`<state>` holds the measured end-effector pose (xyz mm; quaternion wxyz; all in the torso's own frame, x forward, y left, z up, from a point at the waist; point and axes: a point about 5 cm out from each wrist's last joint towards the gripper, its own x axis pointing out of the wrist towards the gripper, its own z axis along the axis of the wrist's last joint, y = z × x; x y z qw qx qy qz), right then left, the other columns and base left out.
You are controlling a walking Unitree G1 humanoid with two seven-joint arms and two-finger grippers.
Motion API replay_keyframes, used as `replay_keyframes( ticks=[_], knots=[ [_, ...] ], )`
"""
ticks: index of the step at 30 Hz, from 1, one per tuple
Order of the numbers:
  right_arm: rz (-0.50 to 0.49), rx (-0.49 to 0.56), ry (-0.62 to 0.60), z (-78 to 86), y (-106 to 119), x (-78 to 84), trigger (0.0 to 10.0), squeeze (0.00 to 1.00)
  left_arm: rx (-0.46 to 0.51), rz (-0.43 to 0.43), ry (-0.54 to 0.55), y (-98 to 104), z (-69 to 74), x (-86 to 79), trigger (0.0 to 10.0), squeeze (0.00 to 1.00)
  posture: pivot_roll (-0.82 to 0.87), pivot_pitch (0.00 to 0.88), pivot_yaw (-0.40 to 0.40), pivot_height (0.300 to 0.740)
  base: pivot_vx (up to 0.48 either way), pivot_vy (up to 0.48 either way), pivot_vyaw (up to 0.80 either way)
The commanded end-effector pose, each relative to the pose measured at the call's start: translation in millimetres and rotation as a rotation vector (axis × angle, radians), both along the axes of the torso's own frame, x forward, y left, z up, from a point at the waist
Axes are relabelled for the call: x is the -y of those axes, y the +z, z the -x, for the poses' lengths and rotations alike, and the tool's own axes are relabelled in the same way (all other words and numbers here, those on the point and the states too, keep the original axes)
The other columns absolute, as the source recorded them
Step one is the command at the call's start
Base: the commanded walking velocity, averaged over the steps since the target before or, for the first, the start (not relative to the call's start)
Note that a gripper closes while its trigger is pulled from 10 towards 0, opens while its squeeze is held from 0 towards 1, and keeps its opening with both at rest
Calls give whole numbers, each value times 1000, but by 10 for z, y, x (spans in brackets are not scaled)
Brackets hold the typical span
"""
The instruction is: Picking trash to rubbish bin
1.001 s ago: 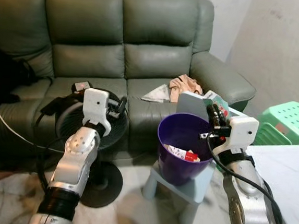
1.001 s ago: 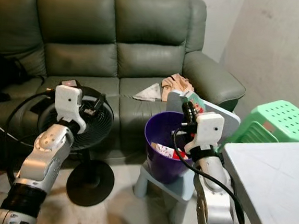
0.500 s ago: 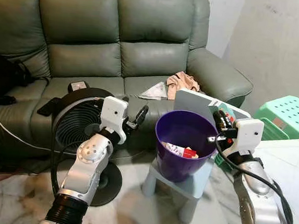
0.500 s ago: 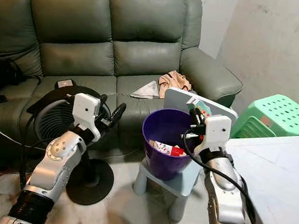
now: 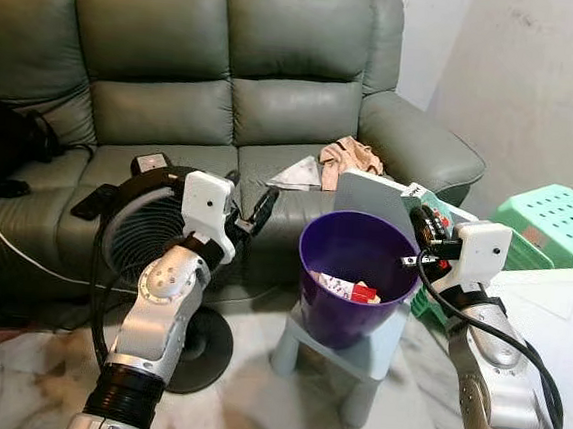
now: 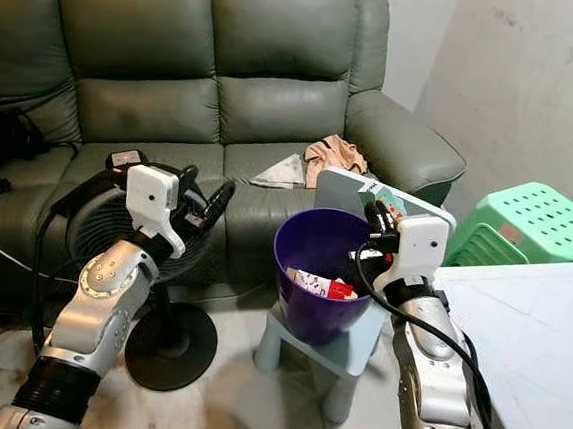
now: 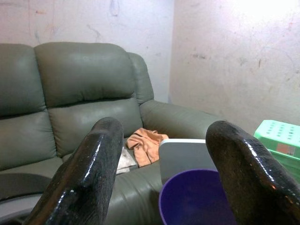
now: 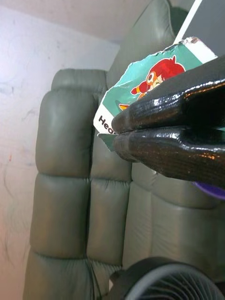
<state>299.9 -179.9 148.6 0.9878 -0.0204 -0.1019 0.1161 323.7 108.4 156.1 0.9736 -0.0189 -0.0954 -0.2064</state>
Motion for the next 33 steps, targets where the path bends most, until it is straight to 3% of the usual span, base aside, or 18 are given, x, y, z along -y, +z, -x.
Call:
replay_keyframes(
  ticks=[1,8,30,33],
  knots=[
    [-10,5,7,-14,18,-7,10000,0,-10,-1,3,14,-37,-20,10000,0,68,0,-24,740,0,0,0],
    [-16,6,13,-7,19,-19,10000,0,-6,-12,3,24,-60,-36,10000,0,62,0,-19,740,216,0,0],
    [-23,2,25,4,8,-43,10000,0,-9,-19,-5,38,-92,-39,10000,0,64,0,-13,740,446,0,0],
    [-12,1,35,-6,9,-50,10000,0,24,-16,15,71,-83,-33,10000,0,68,0,-15,740,0,0,0]
  ],
)
